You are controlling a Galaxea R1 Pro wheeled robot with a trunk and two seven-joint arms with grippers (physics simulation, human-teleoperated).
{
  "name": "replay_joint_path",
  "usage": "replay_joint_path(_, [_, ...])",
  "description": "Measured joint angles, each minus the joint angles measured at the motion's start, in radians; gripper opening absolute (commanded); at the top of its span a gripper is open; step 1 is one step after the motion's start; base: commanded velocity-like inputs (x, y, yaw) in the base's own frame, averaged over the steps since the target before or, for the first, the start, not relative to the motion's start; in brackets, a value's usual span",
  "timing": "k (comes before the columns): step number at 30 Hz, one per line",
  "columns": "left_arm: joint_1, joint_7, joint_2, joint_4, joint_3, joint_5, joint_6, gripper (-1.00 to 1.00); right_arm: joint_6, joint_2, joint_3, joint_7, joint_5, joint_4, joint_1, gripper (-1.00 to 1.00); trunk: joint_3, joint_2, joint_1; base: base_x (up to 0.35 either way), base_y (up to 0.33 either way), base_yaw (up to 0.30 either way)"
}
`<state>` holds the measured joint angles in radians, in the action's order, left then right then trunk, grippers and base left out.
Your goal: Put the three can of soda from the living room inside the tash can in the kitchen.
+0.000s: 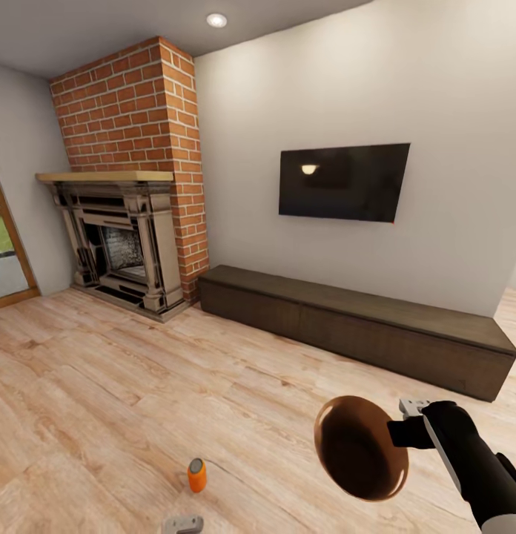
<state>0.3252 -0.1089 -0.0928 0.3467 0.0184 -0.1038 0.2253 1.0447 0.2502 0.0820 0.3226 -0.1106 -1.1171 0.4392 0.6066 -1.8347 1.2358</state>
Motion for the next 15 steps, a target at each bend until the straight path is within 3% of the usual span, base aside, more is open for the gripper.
replay_joint_path(4, [0.0, 0.0, -0.001, 0.0, 0.0, 0.0, 0.0, 1.0, 0.0, 0.002, 0.004, 0.002, 0.003, -0.078, -0.008, -1.0, 0.013, -0.028, 0.015, 0.0, 0.0, 0.0])
replay_joint_path(10, [0.0, 0.0, -0.002, 0.0, 0.001, 0.0, 0.0, 1.0, 0.002, -0.002, 0.012, 0.006, 0.015, -0.332, -0.115, -1.0, 0.031, -0.07, 0.038, 0.0, 0.0, 0.0])
replay_joint_path(12, [0.0, 0.0, -0.002, 0.0, 0.001, 0.001, 0.0, 1.0, 0.0, -0.009, 0.015, 0.005, 0.006, -0.39, -0.137, -1.0, 0.038, -0.084, 0.046, 0.0, 0.0, 0.0])
replay_joint_path(15, [0.0, 0.0, -0.002, 0.0, 0.001, 0.001, -0.001, 1.0, 0.002, -0.02, 0.042, 0.007, 0.028, -0.424, -0.152, -1.0, 0.047, -0.105, 0.057, 0.0, 0.0, 0.0])
